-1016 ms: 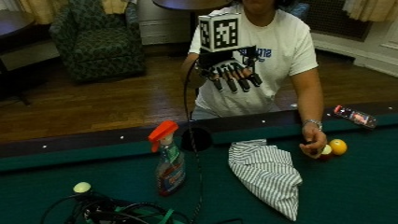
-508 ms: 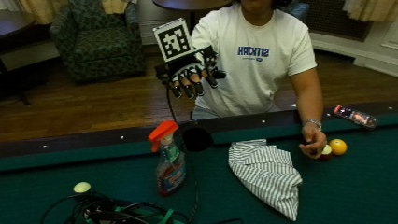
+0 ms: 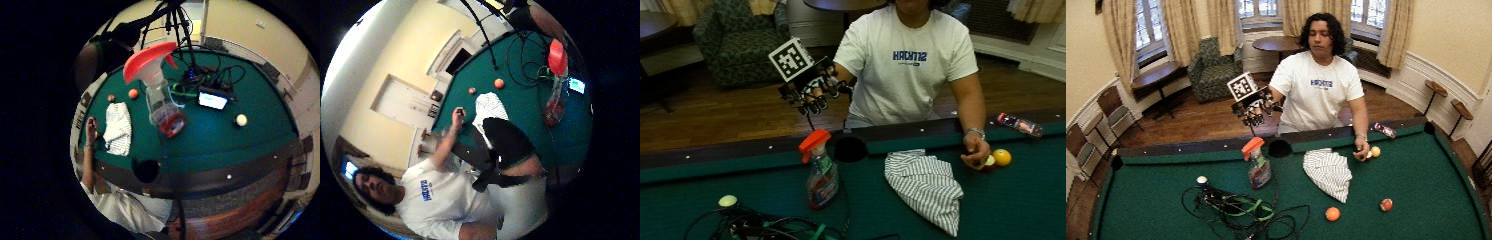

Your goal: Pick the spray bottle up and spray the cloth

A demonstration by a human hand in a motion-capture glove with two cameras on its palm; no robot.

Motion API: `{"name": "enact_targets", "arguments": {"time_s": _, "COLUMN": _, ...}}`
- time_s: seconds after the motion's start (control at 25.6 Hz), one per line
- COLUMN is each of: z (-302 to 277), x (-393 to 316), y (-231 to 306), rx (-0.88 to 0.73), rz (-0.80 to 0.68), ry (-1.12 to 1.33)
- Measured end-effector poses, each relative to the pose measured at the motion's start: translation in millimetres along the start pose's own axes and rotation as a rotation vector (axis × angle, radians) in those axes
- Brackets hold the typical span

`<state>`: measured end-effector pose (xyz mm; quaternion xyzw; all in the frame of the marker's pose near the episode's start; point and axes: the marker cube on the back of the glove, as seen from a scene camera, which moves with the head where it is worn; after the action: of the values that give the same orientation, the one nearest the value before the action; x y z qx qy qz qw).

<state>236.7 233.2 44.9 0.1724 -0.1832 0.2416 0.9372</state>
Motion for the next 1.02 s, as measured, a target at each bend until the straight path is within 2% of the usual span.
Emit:
{"name": "enact_targets", "arguments": {"time_s": 0.27, "z": 7.3, "x": 36.6, "y": 23.5, "rx": -0.013, "rz": 0.099, "ry": -0.19}}
{"name": "enact_targets", "arguments": {"time_s": 1.02, "z": 36.3, "x": 88.3, "y": 77.9, "rx": -0.052, "rz": 0.171, "ry": -0.502}}
